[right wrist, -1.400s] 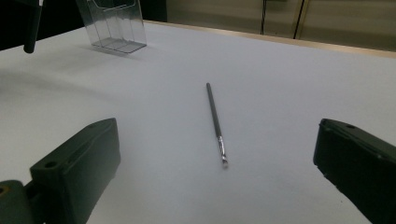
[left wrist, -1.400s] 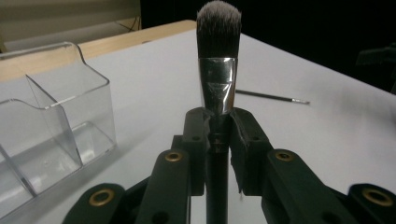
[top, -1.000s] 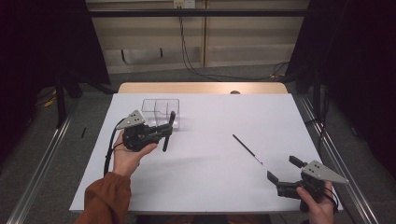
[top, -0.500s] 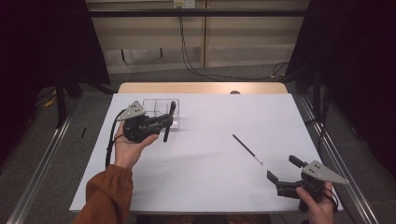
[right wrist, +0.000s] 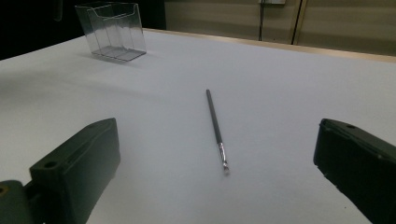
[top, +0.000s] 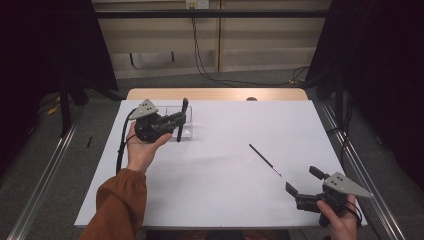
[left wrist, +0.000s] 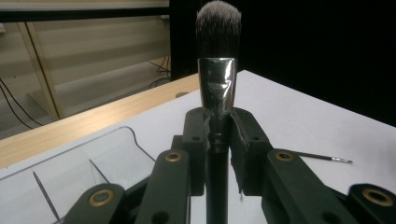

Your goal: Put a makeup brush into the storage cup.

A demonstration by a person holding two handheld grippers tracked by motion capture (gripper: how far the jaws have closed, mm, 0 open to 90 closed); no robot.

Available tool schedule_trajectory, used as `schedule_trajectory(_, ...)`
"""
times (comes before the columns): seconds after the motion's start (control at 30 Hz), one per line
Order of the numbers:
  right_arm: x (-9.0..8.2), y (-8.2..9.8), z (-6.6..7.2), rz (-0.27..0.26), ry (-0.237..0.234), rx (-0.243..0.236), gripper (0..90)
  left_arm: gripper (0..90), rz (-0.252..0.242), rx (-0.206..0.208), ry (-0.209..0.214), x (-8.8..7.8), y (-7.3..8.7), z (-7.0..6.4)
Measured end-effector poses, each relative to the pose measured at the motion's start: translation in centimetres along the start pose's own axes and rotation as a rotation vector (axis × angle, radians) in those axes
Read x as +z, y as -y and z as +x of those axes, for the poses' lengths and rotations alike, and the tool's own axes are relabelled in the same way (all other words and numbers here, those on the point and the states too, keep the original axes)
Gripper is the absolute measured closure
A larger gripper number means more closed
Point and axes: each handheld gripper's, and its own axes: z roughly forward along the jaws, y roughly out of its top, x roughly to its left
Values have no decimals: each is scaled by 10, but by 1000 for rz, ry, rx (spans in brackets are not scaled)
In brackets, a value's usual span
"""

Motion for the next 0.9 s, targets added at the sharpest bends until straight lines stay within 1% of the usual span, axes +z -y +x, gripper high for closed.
schedule_trajectory(0.07, 0, 0, 0, 2, 0, -1, 2, 772, -5, -3, 4, 2, -1, 1)
schedule_trajectory(0.17, 0, 0, 0, 4, 0, -2, 2, 772, -1, -4, -16, 5, -2, 3)
schedule_trajectory(0.2, 0, 0, 0, 6, -1, 1, 1, 772, -1, -6, -15, 6, -2, 5)
schedule_trajectory(0.27, 0, 0, 0, 7, -1, -1, 2, 772, -3, -15, -25, 7, -3, 7)
schedule_trajectory(0.37, 0, 0, 0, 5, -1, -1, 1, 772, -20, -31, -23, 9, -3, 10)
schedule_trajectory(0.5, 0, 0, -1, 8, -1, 1, 1, 772, -20, -21, -39, 13, -6, 12)
schedule_trajectory(0.57, 0, 0, -1, 7, -1, 2, 2, 772, -27, -25, -41, 16, -8, 13)
schedule_trajectory(0.67, 0, 0, -1, 8, -2, 1, 1, 772, -21, -13, -55, 21, -12, 15)
schedule_trajectory(0.77, 0, 0, -1, 8, -2, 2, 2, 772, -32, -11, -60, 25, -16, 16)
schedule_trajectory(0.83, 0, 0, -1, 10, -2, 0, 2, 772, -30, -7, -66, 26, -18, 18)
schedule_trajectory(0.9, 0, 0, 0, 10, -5, -3, 2, 772, -23, 10, -72, 29, -20, 18)
